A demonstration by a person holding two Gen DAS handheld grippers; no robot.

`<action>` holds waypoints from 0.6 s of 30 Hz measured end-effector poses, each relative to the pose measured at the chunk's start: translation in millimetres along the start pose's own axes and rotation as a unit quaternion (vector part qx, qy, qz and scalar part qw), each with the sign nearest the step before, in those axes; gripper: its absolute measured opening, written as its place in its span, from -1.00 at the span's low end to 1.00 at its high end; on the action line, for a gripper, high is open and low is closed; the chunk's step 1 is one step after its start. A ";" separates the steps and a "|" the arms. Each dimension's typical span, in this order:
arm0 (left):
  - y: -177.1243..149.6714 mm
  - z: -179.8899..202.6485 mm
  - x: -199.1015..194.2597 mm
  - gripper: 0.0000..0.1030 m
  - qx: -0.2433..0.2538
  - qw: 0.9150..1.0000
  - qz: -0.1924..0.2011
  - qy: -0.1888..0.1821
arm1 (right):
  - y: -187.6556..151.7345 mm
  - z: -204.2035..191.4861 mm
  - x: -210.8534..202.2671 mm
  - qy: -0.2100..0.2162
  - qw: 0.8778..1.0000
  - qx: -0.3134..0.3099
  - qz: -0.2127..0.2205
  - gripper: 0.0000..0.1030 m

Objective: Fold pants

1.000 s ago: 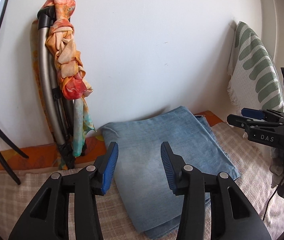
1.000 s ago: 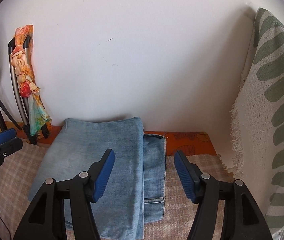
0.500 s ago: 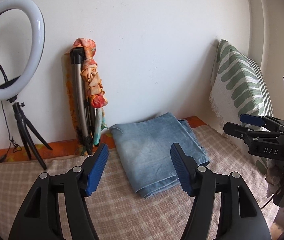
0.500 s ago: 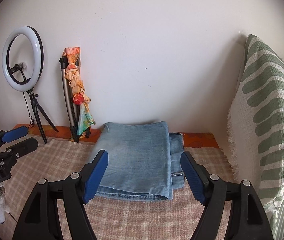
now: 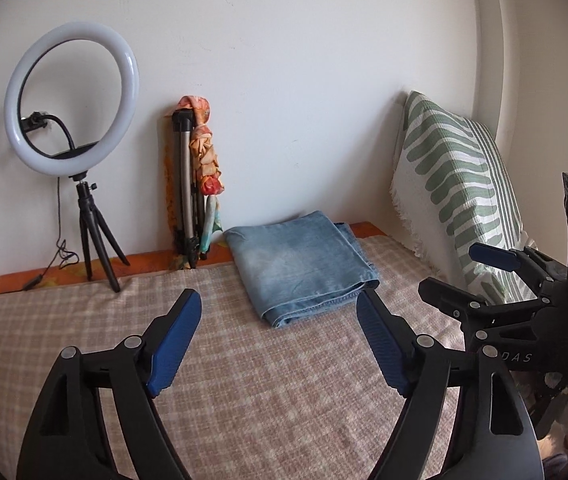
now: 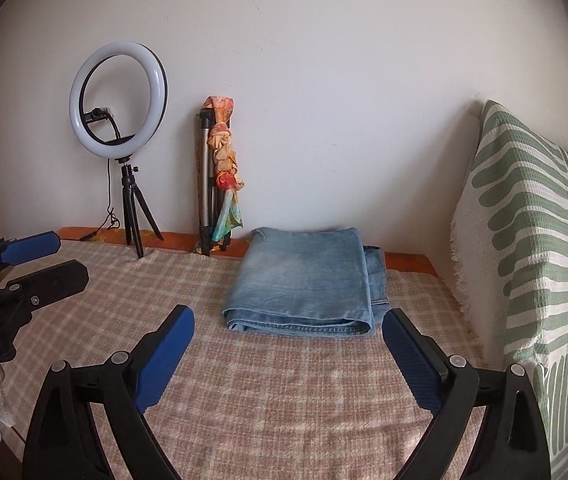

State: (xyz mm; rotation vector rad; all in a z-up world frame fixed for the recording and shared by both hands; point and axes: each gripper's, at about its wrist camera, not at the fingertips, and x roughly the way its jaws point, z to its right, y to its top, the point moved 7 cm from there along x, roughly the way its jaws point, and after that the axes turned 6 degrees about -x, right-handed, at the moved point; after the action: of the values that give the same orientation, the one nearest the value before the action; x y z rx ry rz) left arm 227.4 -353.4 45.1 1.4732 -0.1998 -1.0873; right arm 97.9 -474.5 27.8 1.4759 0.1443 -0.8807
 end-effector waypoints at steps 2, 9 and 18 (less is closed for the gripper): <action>-9.1 -0.8 -10.4 0.56 0.000 1.000 -0.002 0.006 | -6.8 -7.0 -10.2 -0.001 1.000 0.004 0.002 0.93; -34.6 -9.4 -38.7 0.58 -0.004 1.000 0.004 0.029 | -31.0 -30.0 -32.2 -0.016 1.000 0.006 0.005 1.00; -54.6 -20.3 -49.0 0.59 -0.002 0.999 0.002 0.052 | -44.2 -34.3 -37.3 -0.035 0.999 0.023 0.013 1.00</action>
State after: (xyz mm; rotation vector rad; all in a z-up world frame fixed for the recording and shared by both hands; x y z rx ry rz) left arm 190.0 -292.3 19.2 1.5209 -0.1270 -1.0035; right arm 60.6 -421.7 9.5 1.4840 0.0539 -0.9173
